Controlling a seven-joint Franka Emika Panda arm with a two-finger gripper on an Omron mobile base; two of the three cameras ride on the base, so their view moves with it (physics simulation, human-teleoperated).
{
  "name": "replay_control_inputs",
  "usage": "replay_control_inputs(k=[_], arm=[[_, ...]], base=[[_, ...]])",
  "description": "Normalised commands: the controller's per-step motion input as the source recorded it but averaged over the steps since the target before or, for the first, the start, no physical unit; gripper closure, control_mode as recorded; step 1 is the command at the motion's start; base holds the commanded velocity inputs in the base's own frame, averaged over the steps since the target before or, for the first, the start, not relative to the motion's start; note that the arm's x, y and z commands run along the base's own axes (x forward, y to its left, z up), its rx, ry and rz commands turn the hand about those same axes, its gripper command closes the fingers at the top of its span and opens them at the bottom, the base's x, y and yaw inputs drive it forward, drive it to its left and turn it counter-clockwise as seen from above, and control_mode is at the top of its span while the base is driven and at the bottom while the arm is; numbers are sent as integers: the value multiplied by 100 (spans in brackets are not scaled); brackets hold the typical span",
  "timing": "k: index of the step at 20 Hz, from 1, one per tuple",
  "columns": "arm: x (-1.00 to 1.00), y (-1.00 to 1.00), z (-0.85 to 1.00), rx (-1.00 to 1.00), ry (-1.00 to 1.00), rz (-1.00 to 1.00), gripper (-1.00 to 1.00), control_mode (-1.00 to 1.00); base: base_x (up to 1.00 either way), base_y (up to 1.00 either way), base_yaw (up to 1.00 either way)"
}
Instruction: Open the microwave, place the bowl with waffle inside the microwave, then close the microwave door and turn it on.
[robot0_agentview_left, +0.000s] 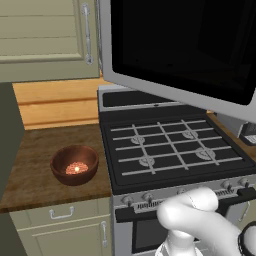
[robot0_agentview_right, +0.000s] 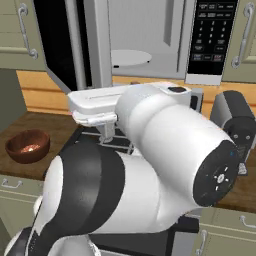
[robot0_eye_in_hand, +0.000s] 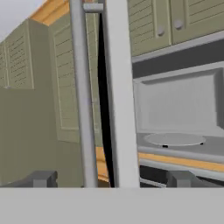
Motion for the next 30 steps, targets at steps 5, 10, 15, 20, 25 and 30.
replay_control_inputs(k=[5, 10, 15, 20, 25, 30], arm=[[27, -72, -10, 13, -9, 39, -100, -100], [56, -23, -18, 8, -8, 29, -100, -100], [73, 9, -32, 3, -4, 26, -100, -100], [75, 14, -24, 5, -2, 22, -100, -100], [44, 39, -9, 1, -1, 1, -100, -100], [39, 43, -15, 0, 0, 0, -100, -100]], base=[[0, 0, 0], [0, 0, 0], [0, 0, 0], [0, 0, 0], [0, 0, 0], [0, 0, 0]])
